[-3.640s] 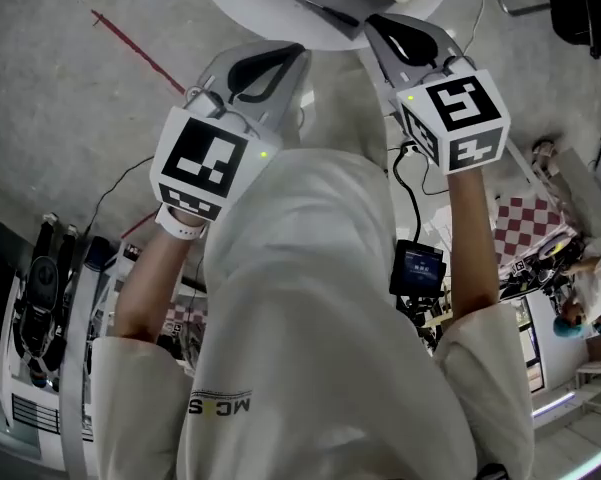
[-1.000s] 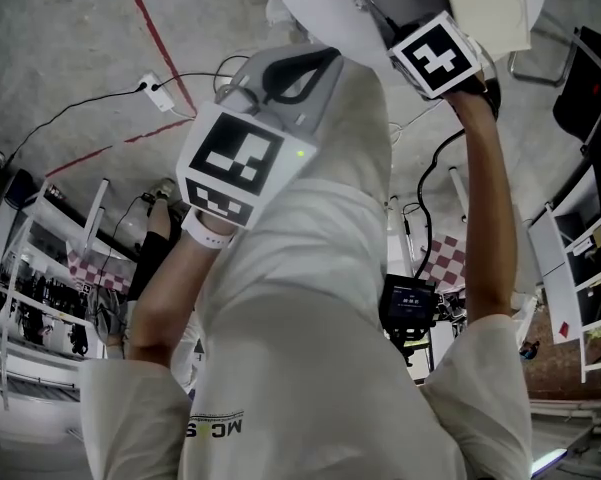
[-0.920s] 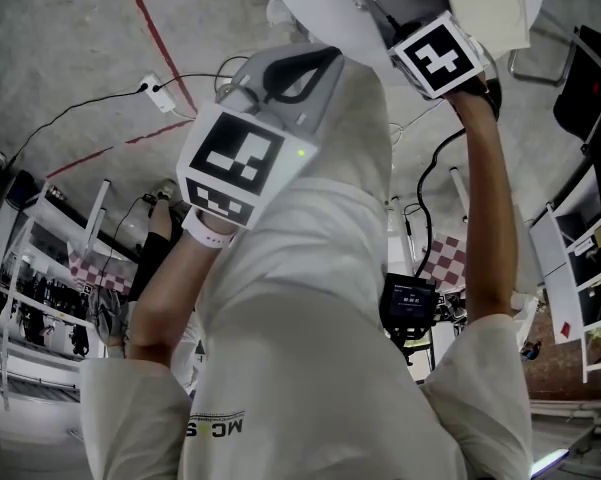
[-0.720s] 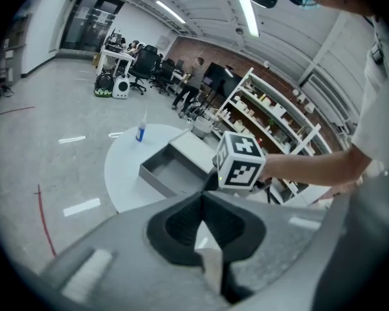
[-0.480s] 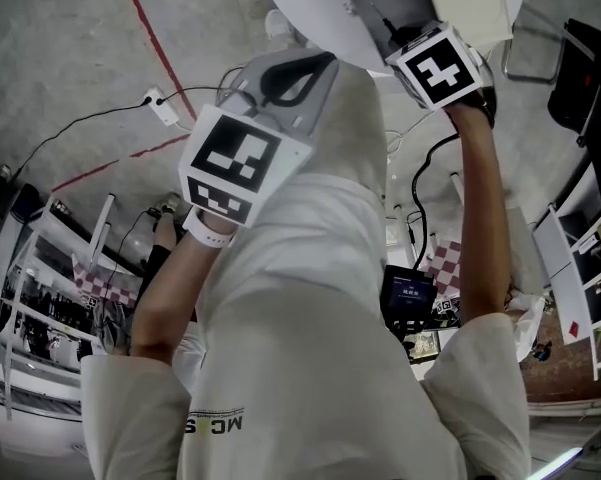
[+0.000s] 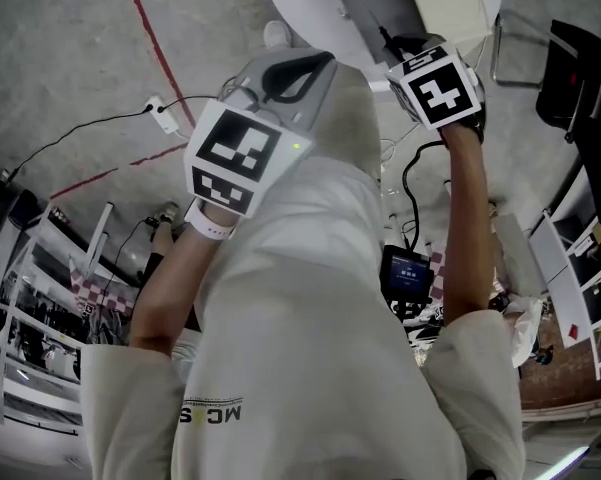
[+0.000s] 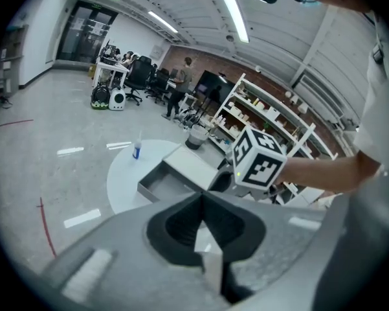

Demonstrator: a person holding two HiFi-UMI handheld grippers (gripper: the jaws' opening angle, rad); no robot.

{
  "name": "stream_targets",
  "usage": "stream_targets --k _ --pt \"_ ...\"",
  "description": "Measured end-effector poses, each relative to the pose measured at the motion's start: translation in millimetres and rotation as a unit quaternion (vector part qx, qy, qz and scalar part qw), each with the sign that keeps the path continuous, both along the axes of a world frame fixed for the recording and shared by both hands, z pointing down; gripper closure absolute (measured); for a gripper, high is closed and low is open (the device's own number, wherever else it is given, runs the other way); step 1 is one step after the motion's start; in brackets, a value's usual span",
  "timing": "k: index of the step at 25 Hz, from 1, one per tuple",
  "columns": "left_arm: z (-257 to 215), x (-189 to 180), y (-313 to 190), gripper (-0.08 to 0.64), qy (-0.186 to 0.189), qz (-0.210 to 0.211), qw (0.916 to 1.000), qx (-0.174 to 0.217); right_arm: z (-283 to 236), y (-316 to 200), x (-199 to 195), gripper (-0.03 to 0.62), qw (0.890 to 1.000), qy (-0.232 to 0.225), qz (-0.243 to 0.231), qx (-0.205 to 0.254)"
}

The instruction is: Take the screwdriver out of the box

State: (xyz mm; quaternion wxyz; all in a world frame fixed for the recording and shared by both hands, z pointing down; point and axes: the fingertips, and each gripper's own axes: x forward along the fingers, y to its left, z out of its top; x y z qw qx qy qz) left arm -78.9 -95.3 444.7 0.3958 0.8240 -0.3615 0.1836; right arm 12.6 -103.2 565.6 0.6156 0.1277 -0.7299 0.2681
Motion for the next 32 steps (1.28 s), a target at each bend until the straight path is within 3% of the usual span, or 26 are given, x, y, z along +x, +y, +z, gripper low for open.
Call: stream_targets --k 7,16,22,32 --pt "-32.3 -9.0 4.3 0.558 -0.003 -0.004 0.9998 0.021 -50.9 -7.9 -10.1 0.523 0.997 -0.037 0.042 0.061" --pt "-82.1 -8.8 7.8 0.558 0.000 0.002 0.9982 0.060 -130.7 -12.8 -11.2 0.523 0.979 -0.100 0.112 0.138" --pt "-115.2 -9.9 12.6 0.558 0.006 0.007 0.9957 0.092 -193.7 -18.9 -18.1 0.525 0.952 -0.159 0.157 0.209" --pt "-168.0 -10.9 14.7 0.558 0.018 -0.004 0.9894 0.144 -293.3 -11.0 3.1 0.525 0.889 -0.248 0.229 0.310"
